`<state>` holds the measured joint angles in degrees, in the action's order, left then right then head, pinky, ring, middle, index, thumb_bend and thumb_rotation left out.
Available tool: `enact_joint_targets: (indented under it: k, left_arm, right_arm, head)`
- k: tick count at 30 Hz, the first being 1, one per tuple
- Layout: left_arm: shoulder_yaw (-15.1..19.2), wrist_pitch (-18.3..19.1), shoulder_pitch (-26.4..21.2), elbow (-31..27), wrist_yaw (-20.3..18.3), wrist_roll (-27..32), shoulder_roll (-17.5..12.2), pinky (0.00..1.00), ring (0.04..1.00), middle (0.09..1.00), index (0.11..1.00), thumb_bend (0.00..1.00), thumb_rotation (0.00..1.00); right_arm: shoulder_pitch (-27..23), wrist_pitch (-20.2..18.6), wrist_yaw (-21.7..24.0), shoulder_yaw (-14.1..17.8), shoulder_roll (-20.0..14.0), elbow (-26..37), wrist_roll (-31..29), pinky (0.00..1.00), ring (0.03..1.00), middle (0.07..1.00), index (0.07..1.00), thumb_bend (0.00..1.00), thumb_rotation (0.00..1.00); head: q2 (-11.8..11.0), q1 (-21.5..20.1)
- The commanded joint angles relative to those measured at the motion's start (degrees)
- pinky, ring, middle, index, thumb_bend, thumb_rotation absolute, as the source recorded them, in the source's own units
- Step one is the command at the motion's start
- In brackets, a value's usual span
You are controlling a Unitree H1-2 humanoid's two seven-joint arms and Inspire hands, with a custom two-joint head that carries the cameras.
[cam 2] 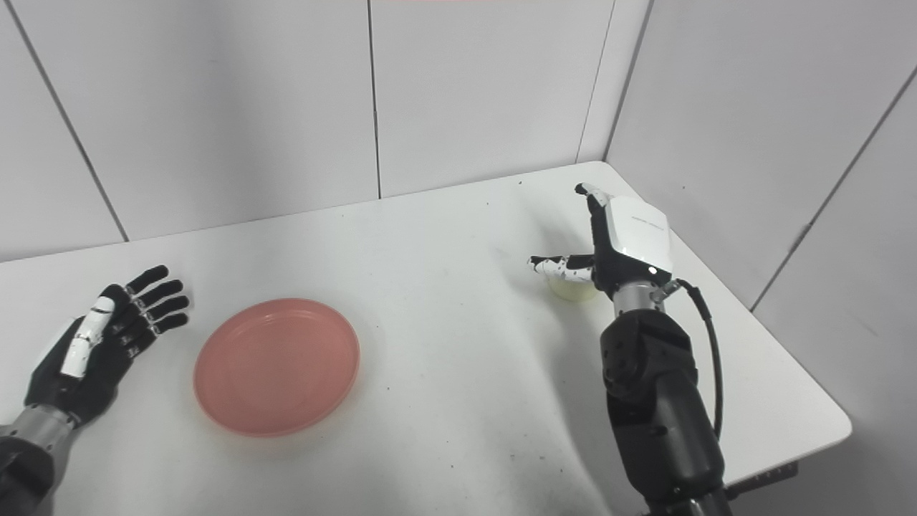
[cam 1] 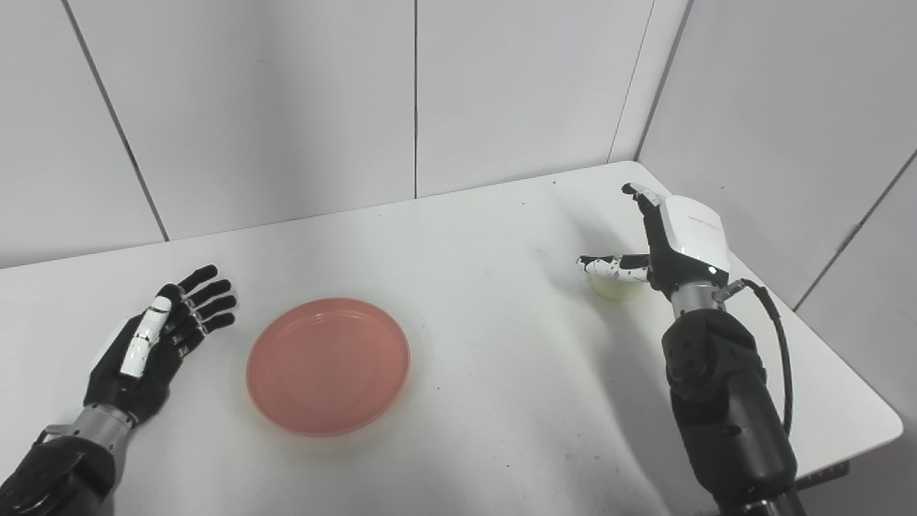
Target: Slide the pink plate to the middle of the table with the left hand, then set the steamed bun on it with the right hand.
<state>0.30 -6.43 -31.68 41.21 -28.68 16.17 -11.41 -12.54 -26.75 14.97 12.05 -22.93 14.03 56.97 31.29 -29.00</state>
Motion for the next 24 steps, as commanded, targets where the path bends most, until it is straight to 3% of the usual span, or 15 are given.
enact_joint_targets:
  k: [1, 8, 17, 24]
  left_arm:
    - [-0.8, 4.4, 5.3, 5.7, 0.7, -2.2, -0.9, 0.8, 0.816, 0.83, 0.816, 0.5, 0.86]
    - [-0.8, 3.6, 4.9, 6.9, 0.1, -2.2, -1.3, 0.8, 0.814, 0.829, 0.815, 0.51, 0.85]
    - [-0.7, 3.7, 4.6, 7.7, -0.2, -2.1, -1.7, 0.79, 0.811, 0.826, 0.812, 0.51, 0.85]
    - [-0.5, 4.4, 4.8, 7.2, -0.3, -1.7, -1.7, 0.78, 0.798, 0.815, 0.803, 0.51, 0.83]
  right_arm:
    - [-1.6, -0.1, -0.2, 0.7, -2.0, -0.1, 0.5, 0.68, 0.853, 0.862, 0.863, 0.9, 0.48]
    - [-1.7, -0.1, -0.1, 1.7, -1.9, -2.5, 0.7, 0.66, 0.84, 0.866, 0.867, 0.89, 0.46]
    - [-2.5, -0.1, 1.8, 2.0, -1.8, -5.2, 0.2, 0.75, 0.879, 0.881, 0.867, 0.89, 0.45]
    - [-2.6, 0.0, -1.4, 0.5, -2.8, -8.7, -2.2, 0.73, 0.87, 0.875, 0.859, 0.9, 0.44]
  head:
    - [0.0, 0.1]
    - [0.2, -0.5]
    - [0.5, -0.9]
    - [0.7, -1.0]
